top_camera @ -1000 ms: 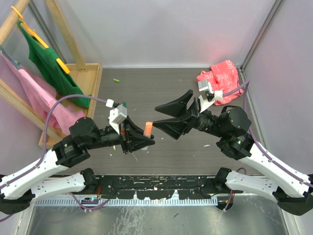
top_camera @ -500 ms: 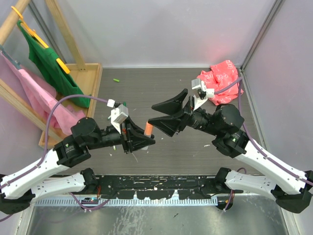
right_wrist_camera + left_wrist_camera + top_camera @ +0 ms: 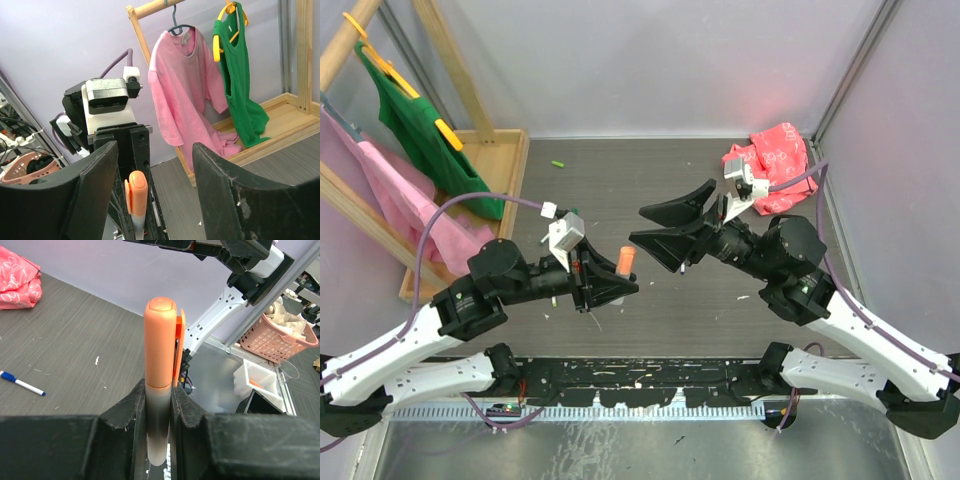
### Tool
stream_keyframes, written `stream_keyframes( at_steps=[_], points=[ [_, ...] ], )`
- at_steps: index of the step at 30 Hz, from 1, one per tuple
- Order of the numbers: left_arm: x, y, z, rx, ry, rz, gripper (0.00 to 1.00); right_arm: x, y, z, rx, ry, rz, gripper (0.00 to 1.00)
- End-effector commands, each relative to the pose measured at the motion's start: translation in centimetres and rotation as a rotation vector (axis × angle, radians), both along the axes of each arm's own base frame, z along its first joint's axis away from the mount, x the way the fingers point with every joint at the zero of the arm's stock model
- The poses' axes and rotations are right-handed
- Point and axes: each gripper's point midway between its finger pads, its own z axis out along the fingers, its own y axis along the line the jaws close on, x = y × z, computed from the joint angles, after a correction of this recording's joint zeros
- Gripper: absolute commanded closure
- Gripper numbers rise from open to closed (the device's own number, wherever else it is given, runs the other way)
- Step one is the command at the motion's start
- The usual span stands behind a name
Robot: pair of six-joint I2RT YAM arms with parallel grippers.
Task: Insert the pens into the pen caps
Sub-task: Press the pen cap onto the pen.
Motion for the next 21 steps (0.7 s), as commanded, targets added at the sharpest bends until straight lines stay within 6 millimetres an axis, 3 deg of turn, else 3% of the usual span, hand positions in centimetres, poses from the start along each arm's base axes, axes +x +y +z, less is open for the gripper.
stream_keyframes(
  at_steps=[1,8,21],
  points=[
    [-0.1,0.5,2.1,-0.066,-0.039,0.008,1.00,-0.7,-1.0,2.1,0.049,-0.037,-0.004,0.34],
    [-0.6,0.3,1.8,-0.053,-0.032,-0.024,1.00,-1.5,-1.4,2.4,0.067,-0.053,0.019,0.36],
    [-0.6,0.0,2.1,-0.060,-0.036,-0.033,1.00,-3.1,1.2,0.3,-0.033,-0.042,0.188,0.41]
  ],
)
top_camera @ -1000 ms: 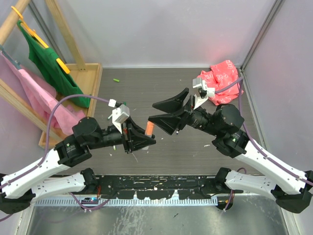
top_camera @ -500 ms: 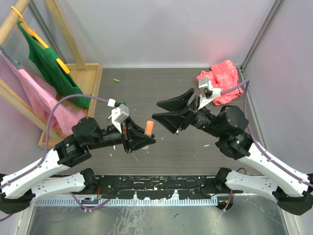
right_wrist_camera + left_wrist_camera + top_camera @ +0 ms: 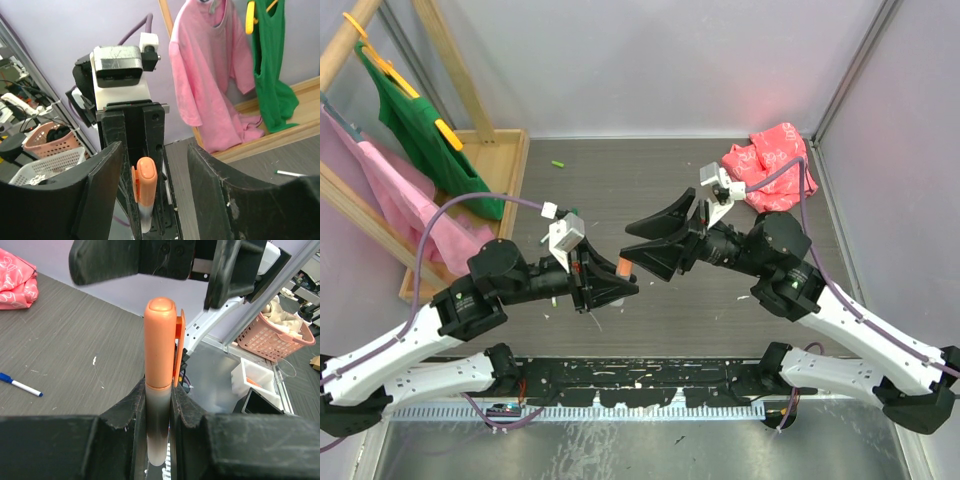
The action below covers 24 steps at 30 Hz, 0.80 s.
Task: Insert the pens into the pen caps
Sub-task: Press the pen cap onto the pen.
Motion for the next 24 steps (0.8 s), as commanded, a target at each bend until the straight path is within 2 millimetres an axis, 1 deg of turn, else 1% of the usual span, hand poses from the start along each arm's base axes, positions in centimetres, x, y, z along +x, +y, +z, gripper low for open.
stream_keyframes(
  at_steps=[1,9,20,24],
  points=[
    [-0.3,-0.1,2.1,-0.058,-0.039,-0.023,1.00,-1.5,-0.2,1.8,0.032,-0.028,0.064,0.41],
    [-0.3,-0.2,2.2,-0.064,-0.043,-0.023,1.00,-1.6,-0.1,1.6,0.033,-0.017,0.077,0.47],
    [-0.3,-0.2,3.1,-0.086,-0.054,-0.023,1.00,-1.7,0.1,0.8,0.027,0.001,0.091,0.52],
    [-0.2,-0.3,3.2,-0.090,-0.056,-0.024,1.00,-1.7,0.2,0.8,0.026,0.004,0.095,0.54]
  ],
)
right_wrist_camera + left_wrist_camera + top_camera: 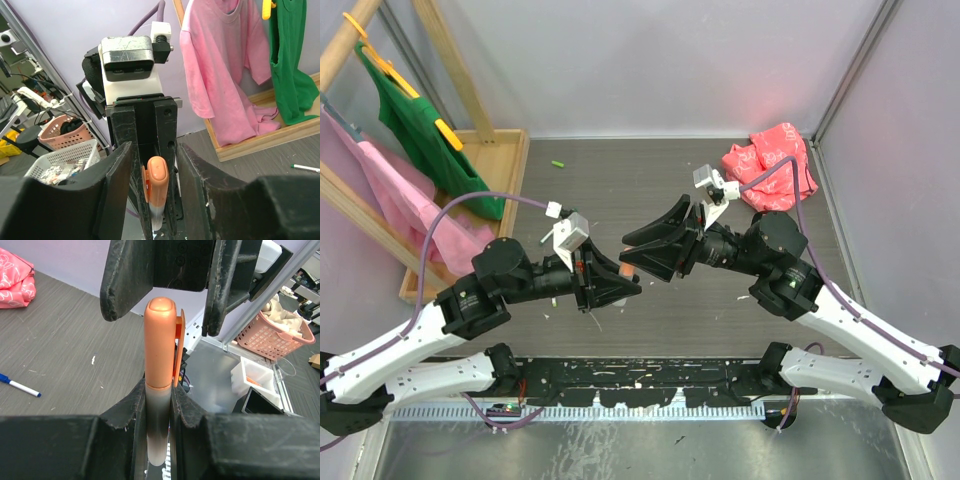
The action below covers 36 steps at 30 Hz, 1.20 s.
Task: Insert the pens into the pen caps
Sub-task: Press the pen cap onto the pen.
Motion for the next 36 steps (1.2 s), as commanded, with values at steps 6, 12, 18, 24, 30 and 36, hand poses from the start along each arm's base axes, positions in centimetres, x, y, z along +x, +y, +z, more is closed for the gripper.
stream_keyframes(
  at_steps=[6,12,18,24,30,36],
  points=[
    [-0.3,0.0,3.9,-0.111,-0.067,-0.020,1.00,-0.8,-0.3,1.5,0.052,-0.032,0.025,0.56],
    [-0.4,0.0,4.2,-0.117,-0.071,-0.024,1.00,-0.8,-0.3,1.3,0.054,-0.026,0.025,0.62],
    [-0.3,0.0,4.2,-0.119,-0.073,-0.018,1.00,-0.7,-0.3,1.2,0.059,-0.026,0.026,0.73],
    [-0.2,0.0,4.9,-0.139,-0.070,-0.010,1.00,-1.0,-0.2,1.0,0.058,-0.036,0.041,0.93],
    [-0.3,0.4,7.1,-0.211,-0.064,-0.002,1.00,-1.8,0.1,0.5,0.048,-0.078,0.095,1.00],
    [-0.8,1.3,10.2,-0.277,-0.092,-0.003,1.00,-2.6,1.4,-1.7,-0.029,-0.059,0.161,1.00]
  ],
)
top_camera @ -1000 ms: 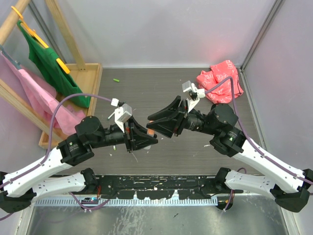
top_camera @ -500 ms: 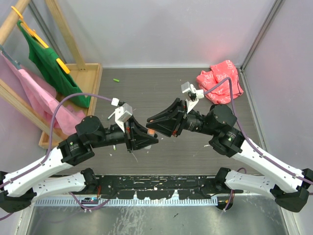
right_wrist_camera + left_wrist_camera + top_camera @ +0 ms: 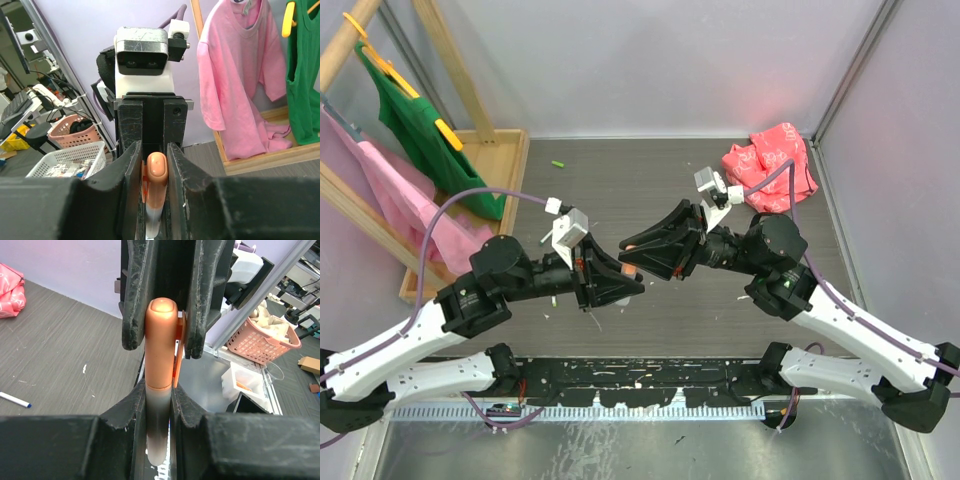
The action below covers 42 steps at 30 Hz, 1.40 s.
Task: Insert the pens into the pen caps
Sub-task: Press the pen cap onto the pen.
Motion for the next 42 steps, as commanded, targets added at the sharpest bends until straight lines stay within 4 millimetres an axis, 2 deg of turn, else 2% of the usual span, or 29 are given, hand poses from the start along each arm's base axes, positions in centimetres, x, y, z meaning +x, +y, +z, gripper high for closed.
stream_keyframes(
  at_steps=[1,8,18,26,31,35,37,40,42],
  points=[
    [-0.7,1.8,9.0,-0.240,-0.105,0.014,1.00,-1.8,1.4,-2.7,-0.099,-0.015,0.102,1.00],
    [-0.6,2.3,10.7,-0.253,-0.143,0.034,1.00,-3.6,2.7,-6.9,-0.217,0.022,0.125,1.00],
    [-0.8,3.1,12.9,-0.311,-0.175,0.046,1.00,-4.7,3.0,-12.0,-0.327,0.087,0.127,1.00],
    [-0.8,3.1,14.1,-0.332,-0.196,0.050,1.00,-6.7,3.1,-18.9,-0.463,0.158,0.135,1.00],
    [-0.9,3.6,15.2,-0.365,-0.222,0.061,1.00,-8.1,3.1,-21.3,-0.490,0.191,0.154,1.00],
    [-1.0,4.1,15.6,-0.368,-0.236,0.067,1.00,-8.4,2.9,-21.4,-0.489,0.190,0.153,1.00],
    [-1.0,4.0,15.3,-0.357,-0.234,0.067,1.00,-7.9,2.8,-20.6,-0.466,0.176,0.118,1.00],
    [-0.8,3.4,14.3,-0.310,-0.222,0.060,1.00,-6.9,2.6,-17.9,-0.401,0.141,0.064,1.00],
    [-0.5,3.0,13.5,-0.281,-0.214,0.059,1.00,-6.1,2.7,-15.4,-0.354,0.094,0.028,1.00]
  ],
)
